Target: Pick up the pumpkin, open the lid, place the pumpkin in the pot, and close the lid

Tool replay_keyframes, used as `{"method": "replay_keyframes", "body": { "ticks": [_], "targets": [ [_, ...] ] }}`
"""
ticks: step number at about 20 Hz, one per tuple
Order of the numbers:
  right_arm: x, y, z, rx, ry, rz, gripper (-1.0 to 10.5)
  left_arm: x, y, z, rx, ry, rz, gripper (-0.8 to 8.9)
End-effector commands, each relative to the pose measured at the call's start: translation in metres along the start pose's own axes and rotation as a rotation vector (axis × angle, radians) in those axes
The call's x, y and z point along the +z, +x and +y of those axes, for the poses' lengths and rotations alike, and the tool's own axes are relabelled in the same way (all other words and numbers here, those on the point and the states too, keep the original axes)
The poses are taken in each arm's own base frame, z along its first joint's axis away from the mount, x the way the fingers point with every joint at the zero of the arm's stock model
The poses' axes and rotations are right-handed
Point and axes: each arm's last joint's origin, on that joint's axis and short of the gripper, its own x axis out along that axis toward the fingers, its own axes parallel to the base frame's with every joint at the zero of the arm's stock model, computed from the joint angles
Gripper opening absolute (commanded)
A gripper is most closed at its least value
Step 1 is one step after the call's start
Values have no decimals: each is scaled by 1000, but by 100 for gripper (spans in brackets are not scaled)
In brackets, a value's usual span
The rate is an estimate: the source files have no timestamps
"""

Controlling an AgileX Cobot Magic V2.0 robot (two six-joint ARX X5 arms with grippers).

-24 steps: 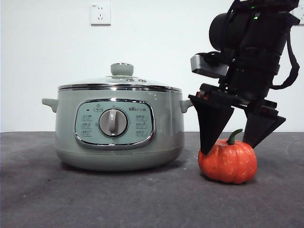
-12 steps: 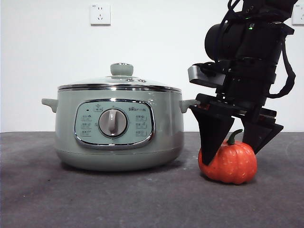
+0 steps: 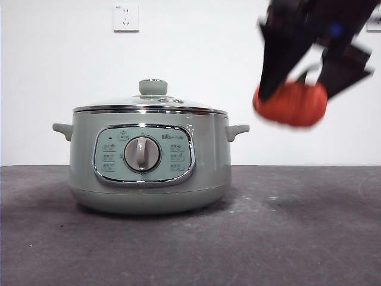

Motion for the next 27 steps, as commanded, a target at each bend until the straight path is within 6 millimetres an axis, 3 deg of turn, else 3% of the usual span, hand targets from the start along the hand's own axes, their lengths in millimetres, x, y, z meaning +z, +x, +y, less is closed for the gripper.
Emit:
{"method": "replay_keyframes", "body": {
  "ticks": [1,4,8,14,18,23,24,26,27],
  "targets": [
    [-3,-33,5,-7,12,-108,-10,20,20,4,-7,29,5,754],
    [-11,-70,10,-10,20,-229,-10,46,55,6,-24,72,20,754],
    [-22,-102,15,-10,26,-341,-10,69,110,11,-24,104,47,754],
    [-31,-122,18,-12,16,-414,-10,64,187,20,-7,138,113,754],
    [-31,-123,18,-12,16,-416,-10,50,216,27,12,132,164,754],
    [-31,-123,18,-14,16,-416,-10,46,224,28,39,134,180,745],
    [-31,-123,18,-16,16,-416,-10,46,224,27,45,135,182,663],
    [-31,-123,17,-16,17,-416,-10,45,224,26,42,134,195,364],
    [-31,-123,17,-16,17,-416,-10,44,224,25,39,132,205,262]
  ]
}}
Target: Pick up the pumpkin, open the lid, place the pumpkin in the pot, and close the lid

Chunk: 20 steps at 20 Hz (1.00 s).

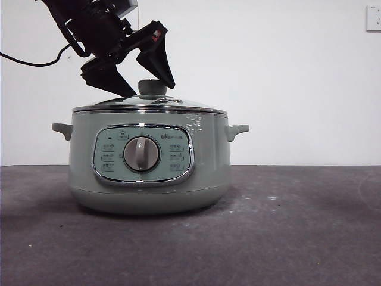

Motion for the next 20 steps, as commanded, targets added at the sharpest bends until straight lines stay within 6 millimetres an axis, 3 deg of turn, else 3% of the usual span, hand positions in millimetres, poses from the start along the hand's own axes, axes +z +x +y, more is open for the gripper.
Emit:
{"method": "replay_keyframes", "body": {
  "ticks": [1,3,7,15,20],
  "targets": [
    [1,-1,0,-2,4,-9,-10,-1,2,-3,-5,13,19,241],
    [1,-1,0,-2,4,-9,-10,-2,2,-4,-8,11,28,231],
    [1,-1,0,-2,5,-8,-10,-2,2,-4,-8,7,30,-13],
    [1,0,0,1,5,-4,-10,0,-1,-5,-9,10,17,-12],
    [1,7,-1,2,8,19,-10,9,-17,-8,-5,21,-28,-12]
  ]
}}
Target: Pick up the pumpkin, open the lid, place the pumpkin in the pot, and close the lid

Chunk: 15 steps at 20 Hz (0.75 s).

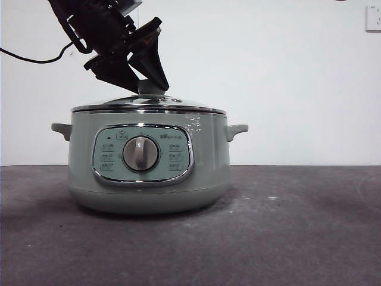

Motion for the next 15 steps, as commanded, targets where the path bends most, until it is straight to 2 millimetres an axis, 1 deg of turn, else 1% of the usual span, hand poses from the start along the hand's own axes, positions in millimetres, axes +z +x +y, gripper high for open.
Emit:
{"method": "replay_keyframes", "body": {
  "ticks": [1,3,6,8,10,13,15],
  "targets": [
    [1,6,-1,2,7,12,-10,10,-18,-3,6,4,-49,-12],
    [2,12,-1,2,9,27,-10,15,-33,-5,17,11,-85,-12],
    [4,24,-3,3,10,41,-10,20,-61,-6,35,13,-129,-12],
    [9,37,-4,10,9,32,-11,20,-88,-9,53,10,-150,-12],
    [13,54,-5,15,6,27,-11,20,-115,-12,72,7,-174,-12],
    [18,88,-2,63,-5,40,-12,13,-160,-19,101,4,-206,-12],
    [26,112,2,82,-25,55,-12,6,-185,-26,115,2,-223,-12]
  ]
}}
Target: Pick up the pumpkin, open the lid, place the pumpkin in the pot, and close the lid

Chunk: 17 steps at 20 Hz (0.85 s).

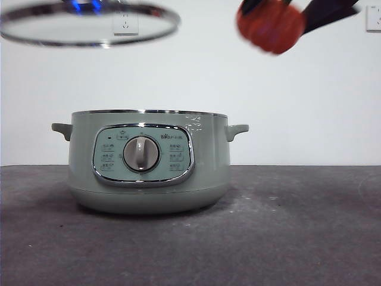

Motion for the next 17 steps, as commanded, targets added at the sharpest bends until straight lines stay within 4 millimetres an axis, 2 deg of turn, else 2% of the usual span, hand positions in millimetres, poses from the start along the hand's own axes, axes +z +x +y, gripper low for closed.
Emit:
{"method": "replay_keyframes", "body": {
  "ticks": [1,5,9,13,17],
  "targets": [
    [16,24,4,26,-22,0,-12,5,-33,-6,10,14,-81,-12],
    [48,78,10,55,-79,37,-12,-5,-74,-16,23,20,-109,-12],
    [67,137,19,84,-128,73,-12,-14,-100,-24,45,21,-119,-12],
    [60,188,30,113,-198,125,-12,-20,-114,-29,46,24,-133,-12],
    [38,222,34,98,-233,192,-12,-22,-114,-29,43,18,-111,-11]
  ]
}}
